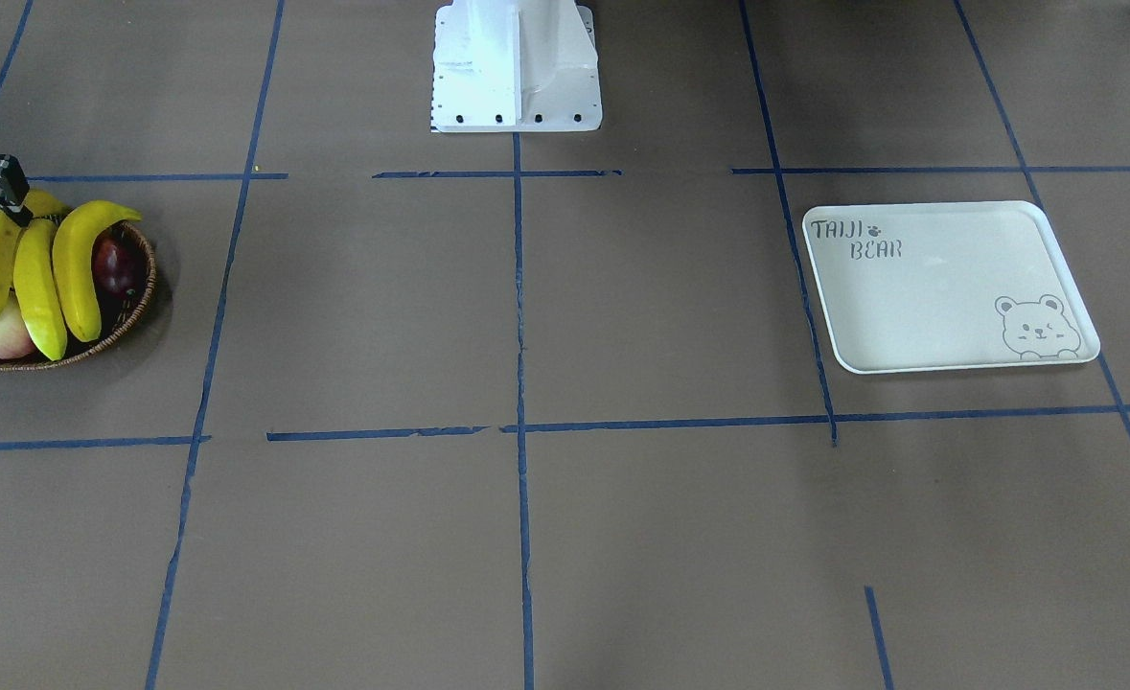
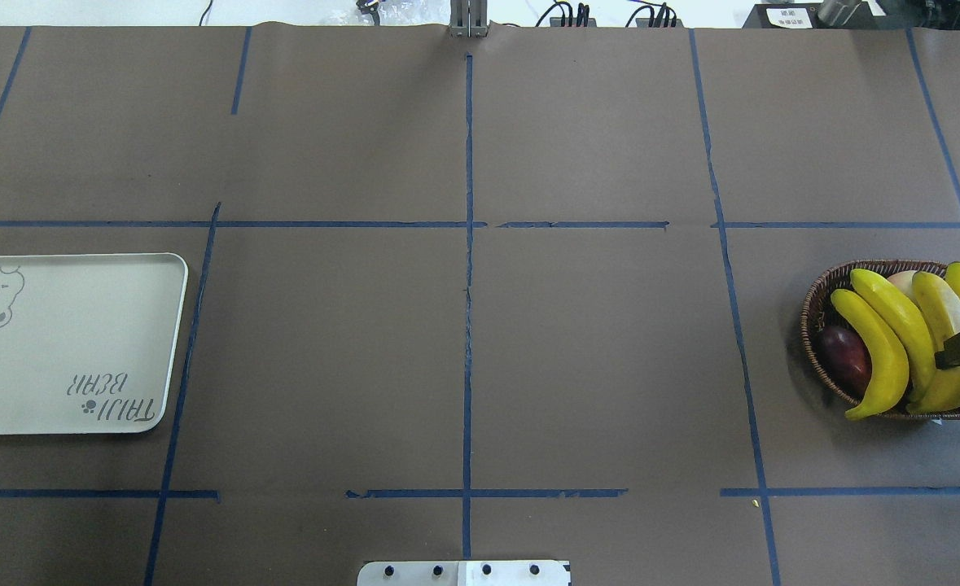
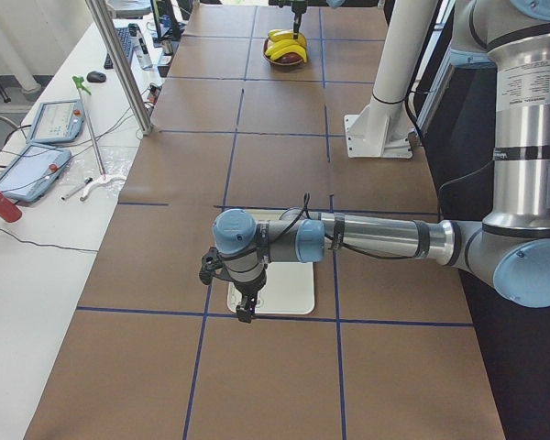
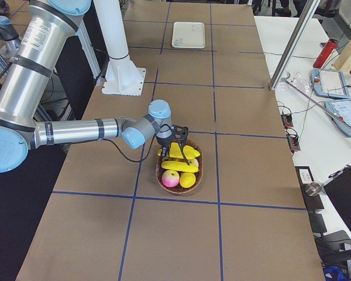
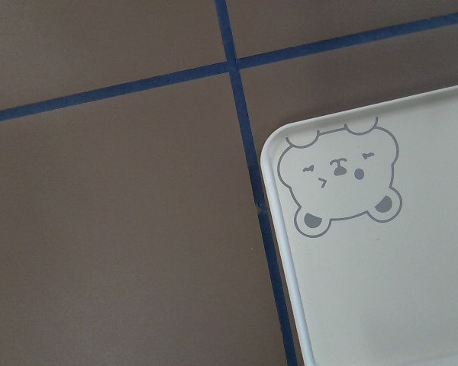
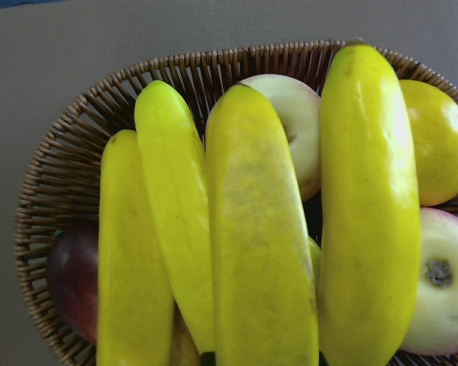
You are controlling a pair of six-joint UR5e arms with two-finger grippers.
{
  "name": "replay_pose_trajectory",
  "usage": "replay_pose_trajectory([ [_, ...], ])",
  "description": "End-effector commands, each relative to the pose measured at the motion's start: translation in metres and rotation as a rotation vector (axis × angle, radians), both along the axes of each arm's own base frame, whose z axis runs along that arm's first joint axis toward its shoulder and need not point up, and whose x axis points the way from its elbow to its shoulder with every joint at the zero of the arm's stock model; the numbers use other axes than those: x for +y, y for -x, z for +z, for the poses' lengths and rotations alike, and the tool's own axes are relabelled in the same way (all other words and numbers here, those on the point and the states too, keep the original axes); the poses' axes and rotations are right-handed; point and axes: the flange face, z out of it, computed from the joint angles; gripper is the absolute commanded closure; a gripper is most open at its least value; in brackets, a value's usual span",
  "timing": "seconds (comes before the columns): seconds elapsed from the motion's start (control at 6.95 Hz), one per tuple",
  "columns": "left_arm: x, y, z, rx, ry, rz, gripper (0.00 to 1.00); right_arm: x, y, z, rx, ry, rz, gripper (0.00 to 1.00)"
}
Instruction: Transfer all bananas from basket to plate
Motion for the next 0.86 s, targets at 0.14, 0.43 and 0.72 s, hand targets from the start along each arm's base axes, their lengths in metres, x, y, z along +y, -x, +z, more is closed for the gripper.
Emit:
replay_pose_trajectory([
  [0.14,0.000,0.001,-0.006,-0.004,-0.012,0.000,0.00,-0.003,-0.025,-0.044,-0.109,-0.021,0.020,0.99],
  [0.43,0.000,0.001,-0.005,-0.007,-0.013,0.003,0.00,-0.016,-0.036,-0.061,-0.178,-0.028,0.032,0.99],
  [0.72,-0.042,-0.003,-0.037,-0.009,-0.108,0.003,0.00,-0.068,-0.007,-0.090,-0.226,-0.101,0.029,0.97],
])
